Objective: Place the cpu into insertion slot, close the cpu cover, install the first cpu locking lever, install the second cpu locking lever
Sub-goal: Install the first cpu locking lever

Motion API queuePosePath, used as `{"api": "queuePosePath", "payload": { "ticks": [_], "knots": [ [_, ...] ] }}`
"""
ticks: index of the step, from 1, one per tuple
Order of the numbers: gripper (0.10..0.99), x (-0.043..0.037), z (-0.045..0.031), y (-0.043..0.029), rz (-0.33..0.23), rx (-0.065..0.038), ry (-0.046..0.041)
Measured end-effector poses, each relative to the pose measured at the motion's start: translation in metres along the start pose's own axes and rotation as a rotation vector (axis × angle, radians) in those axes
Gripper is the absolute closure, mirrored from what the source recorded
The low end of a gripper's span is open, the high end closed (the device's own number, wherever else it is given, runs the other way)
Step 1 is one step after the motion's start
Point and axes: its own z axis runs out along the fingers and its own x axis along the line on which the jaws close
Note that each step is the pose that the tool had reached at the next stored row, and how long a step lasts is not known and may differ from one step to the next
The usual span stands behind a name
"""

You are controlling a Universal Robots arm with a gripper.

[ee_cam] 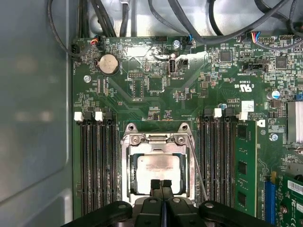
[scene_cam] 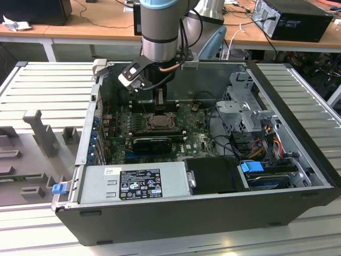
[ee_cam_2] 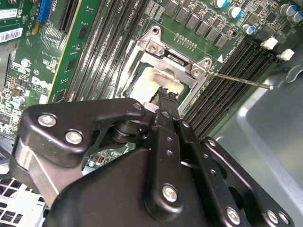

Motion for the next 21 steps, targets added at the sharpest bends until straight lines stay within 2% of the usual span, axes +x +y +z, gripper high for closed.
{"api": "queuePosePath", "payload": {
  "ticks": [6,11,18,21],
  "knots": [
    [0.98,0.0001,-0.0068,0.0002,0.0,0.0,0.0],
    [0.98,0.0003,-0.0157,0.0004,0.0,0.0,0.0],
    [0.98,0.0008,-0.0383,0.0011,0.0,0.0,-0.0001],
    [0.98,0.0009,-0.0418,0.0011,0.0,0.0,-0.0001]
  ]
}}
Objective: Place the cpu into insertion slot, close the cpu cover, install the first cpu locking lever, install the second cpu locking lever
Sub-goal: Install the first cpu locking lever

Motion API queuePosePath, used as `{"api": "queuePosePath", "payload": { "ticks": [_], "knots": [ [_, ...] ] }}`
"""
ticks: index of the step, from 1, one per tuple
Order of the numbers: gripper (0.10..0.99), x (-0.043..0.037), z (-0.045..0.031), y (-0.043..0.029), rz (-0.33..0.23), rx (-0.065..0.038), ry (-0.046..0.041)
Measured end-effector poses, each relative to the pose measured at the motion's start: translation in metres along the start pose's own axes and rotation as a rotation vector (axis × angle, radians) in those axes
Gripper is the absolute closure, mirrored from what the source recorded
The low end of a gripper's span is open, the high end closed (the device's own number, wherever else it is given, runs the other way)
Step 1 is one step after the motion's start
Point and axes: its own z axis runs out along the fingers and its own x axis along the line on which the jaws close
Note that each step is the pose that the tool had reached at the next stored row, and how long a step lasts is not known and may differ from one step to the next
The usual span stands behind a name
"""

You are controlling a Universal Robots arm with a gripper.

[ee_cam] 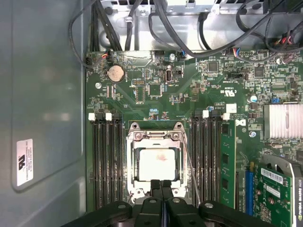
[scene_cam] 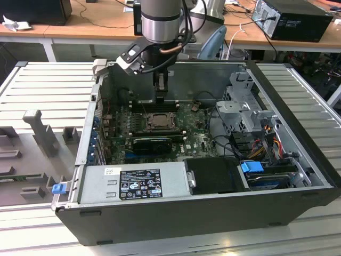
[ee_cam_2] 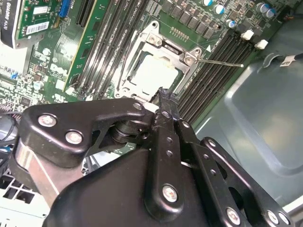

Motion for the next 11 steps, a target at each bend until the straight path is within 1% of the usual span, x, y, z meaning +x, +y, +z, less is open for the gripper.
{"api": "queuePosePath", "payload": {
  "ticks": [8,11],
  "knots": [
    [0.98,0.0002,-0.0112,0.0003,0.0,0.0,0.0],
    [0.98,0.0003,-0.0143,0.0004,0.0,0.0,0.0]
  ]
}}
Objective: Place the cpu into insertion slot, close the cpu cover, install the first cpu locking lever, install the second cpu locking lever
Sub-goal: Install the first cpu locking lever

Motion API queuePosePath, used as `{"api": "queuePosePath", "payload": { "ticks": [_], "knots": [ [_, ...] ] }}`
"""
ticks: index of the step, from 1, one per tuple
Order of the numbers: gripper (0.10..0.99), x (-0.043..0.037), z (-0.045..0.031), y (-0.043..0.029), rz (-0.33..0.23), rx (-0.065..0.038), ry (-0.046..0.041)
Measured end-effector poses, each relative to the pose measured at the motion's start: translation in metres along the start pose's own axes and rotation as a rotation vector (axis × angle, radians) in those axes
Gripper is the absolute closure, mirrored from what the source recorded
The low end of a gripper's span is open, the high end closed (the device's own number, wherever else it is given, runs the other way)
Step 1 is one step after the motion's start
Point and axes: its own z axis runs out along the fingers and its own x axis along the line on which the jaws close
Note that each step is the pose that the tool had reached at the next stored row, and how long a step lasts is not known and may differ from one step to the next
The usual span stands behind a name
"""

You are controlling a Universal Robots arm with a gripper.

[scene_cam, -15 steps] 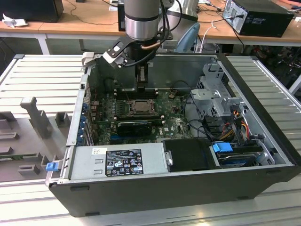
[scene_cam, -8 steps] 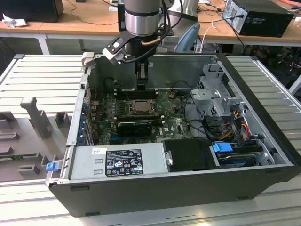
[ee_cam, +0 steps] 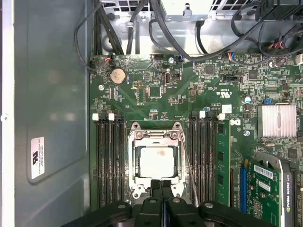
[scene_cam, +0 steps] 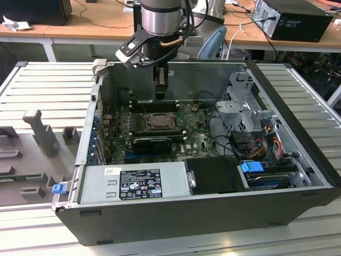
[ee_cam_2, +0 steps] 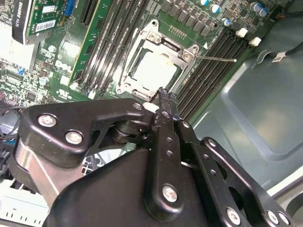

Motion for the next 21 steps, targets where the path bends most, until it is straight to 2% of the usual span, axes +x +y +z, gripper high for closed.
{"api": "queuePosePath", "payload": {
  "ticks": [6,11,12,15,18,21],
  "knots": [
    [0.98,0.0002,-0.0073,0.0002,0.0,0.0,0.0003],
    [0.98,0.0005,-0.0234,0.0006,0.0,0.0,0.0002],
    [0.98,0.0005,-0.0238,0.0006,-0.001,0.0,0.0004],
    [0.98,0.0005,-0.0238,0.0006,-0.058,0.001,-0.0004],
    [0.98,0.0005,-0.0235,0.0006,-0.155,0.003,0.002],
    [0.98,0.0005,-0.0234,0.0006,-0.194,0.004,0.0031]
  ]
}}
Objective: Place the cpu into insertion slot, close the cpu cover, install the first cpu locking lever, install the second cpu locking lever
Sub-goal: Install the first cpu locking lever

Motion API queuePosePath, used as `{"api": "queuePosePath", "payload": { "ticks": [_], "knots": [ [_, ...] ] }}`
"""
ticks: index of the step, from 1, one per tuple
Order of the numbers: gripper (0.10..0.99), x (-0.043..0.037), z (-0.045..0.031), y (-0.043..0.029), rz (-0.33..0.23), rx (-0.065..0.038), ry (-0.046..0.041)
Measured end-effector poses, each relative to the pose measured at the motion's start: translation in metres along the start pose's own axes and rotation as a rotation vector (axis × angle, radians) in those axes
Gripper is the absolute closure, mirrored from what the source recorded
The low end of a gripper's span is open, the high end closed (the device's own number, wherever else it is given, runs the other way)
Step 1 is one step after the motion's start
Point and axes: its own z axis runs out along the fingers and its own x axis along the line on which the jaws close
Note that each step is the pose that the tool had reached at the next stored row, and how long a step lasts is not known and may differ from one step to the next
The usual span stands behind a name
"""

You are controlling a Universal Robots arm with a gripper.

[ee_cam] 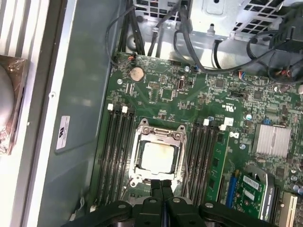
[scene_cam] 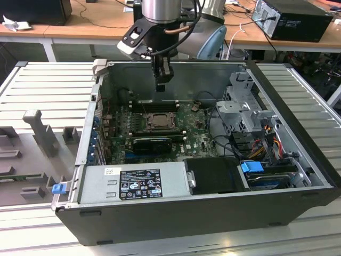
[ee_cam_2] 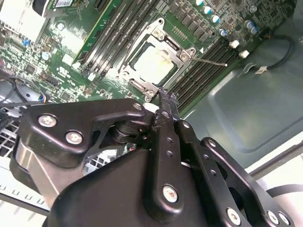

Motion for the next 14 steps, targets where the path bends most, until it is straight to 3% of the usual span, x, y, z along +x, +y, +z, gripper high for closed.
{"api": "queuePosePath", "payload": {
  "ticks": [14],
  "knots": [
    [0.98,0.0,0.0005,0.0,-0.161,0.003,0.0044]
  ]
}}
